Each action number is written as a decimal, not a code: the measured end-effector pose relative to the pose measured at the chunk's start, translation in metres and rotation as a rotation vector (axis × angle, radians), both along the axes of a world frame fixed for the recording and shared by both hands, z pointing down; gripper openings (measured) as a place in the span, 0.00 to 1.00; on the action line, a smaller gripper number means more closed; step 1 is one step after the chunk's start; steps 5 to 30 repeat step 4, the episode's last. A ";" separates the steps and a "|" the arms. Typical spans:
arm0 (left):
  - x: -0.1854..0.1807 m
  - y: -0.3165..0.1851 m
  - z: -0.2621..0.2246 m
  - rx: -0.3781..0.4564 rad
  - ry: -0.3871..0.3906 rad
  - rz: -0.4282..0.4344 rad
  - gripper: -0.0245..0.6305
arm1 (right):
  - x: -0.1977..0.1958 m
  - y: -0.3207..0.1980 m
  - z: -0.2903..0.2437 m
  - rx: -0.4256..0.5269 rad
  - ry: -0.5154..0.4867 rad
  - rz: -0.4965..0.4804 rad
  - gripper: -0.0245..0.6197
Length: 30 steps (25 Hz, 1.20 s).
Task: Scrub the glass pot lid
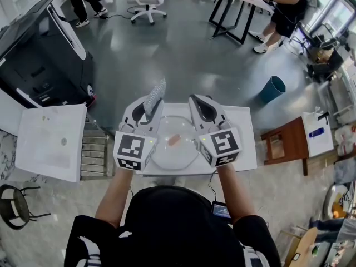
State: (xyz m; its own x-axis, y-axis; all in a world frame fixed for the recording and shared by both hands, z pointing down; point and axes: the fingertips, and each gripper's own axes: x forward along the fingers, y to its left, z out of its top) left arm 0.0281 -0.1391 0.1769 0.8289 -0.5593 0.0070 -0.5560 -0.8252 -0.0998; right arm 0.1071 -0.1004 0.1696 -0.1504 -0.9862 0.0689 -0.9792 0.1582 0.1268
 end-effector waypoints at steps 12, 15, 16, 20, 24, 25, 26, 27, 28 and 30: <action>0.003 0.004 -0.002 0.009 -0.001 0.000 0.15 | 0.001 0.005 0.000 -0.003 -0.001 0.000 0.04; 0.003 0.004 -0.002 0.009 -0.001 0.000 0.15 | 0.001 0.005 0.000 -0.003 -0.001 0.000 0.04; 0.003 0.004 -0.002 0.009 -0.001 0.000 0.15 | 0.001 0.005 0.000 -0.003 -0.001 0.000 0.04; 0.003 0.004 -0.002 0.009 -0.001 0.000 0.15 | 0.001 0.005 0.000 -0.003 -0.001 0.000 0.04; 0.003 0.004 -0.002 0.009 -0.001 0.000 0.15 | 0.001 0.005 0.000 -0.003 -0.001 0.000 0.04; 0.003 0.004 -0.002 0.009 -0.001 0.000 0.15 | 0.001 0.005 0.000 -0.003 -0.001 0.000 0.04; 0.003 0.004 -0.002 0.009 -0.001 0.000 0.15 | 0.001 0.005 0.000 -0.003 -0.001 0.000 0.04; 0.003 0.004 -0.002 0.009 -0.001 0.000 0.15 | 0.001 0.005 0.000 -0.003 -0.001 0.000 0.04; 0.003 0.004 -0.002 0.009 -0.001 0.000 0.15 | 0.001 0.005 0.000 -0.003 -0.001 0.000 0.04; 0.003 0.004 -0.002 0.009 -0.001 0.000 0.15 | 0.001 0.005 0.000 -0.003 -0.001 0.000 0.04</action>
